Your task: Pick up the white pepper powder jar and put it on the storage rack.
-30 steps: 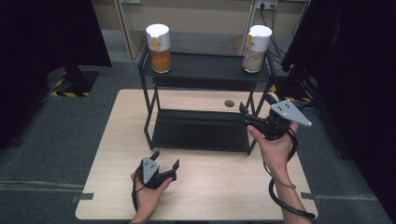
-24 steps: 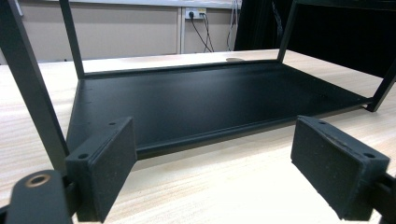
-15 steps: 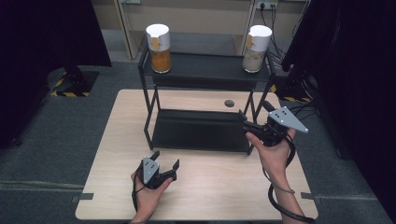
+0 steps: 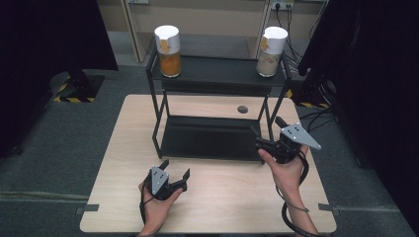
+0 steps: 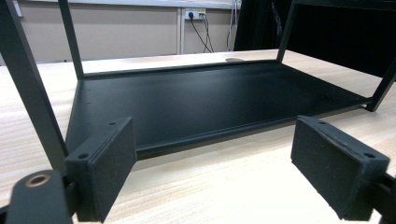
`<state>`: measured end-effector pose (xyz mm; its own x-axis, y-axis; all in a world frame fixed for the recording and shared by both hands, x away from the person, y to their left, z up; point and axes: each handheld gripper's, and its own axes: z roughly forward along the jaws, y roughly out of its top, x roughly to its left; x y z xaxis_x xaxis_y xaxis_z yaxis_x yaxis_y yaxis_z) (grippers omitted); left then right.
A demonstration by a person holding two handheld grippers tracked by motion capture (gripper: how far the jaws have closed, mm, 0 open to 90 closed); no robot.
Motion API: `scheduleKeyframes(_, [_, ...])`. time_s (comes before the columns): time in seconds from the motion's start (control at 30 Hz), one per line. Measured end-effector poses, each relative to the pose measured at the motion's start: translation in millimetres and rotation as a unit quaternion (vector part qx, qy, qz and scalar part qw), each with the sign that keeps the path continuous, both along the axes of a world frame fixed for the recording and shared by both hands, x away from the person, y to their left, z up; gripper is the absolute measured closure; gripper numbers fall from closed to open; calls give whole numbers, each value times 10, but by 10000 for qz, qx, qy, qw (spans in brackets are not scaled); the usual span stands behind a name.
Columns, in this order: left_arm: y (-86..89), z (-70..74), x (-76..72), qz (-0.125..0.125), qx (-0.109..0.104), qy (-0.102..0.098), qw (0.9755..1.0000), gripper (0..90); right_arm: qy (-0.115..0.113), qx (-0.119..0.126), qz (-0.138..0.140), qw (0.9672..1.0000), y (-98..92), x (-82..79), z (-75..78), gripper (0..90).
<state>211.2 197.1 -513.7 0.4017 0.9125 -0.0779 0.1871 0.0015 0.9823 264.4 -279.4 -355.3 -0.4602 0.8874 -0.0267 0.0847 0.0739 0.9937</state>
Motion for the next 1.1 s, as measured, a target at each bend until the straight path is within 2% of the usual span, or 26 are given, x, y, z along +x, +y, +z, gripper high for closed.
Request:
scheduleKeyframes(0.37, [1, -2, -2, -1, -4, -6, 10000, 138, 101, -22, -3, 9999, -18, -65, -228, 78])
scheduleKeyframes(0.7, [0, -1, -1, -10, 0, -5, 10000, 138, 314, -50, 30, 9995, -23, -94, -441, 77])
scheduleKeyframes(1.1, [2, 2, -2, -16, 28, -7, 10000, 138, 489, 6, 20, 9988, -48, -142, -618, 77])
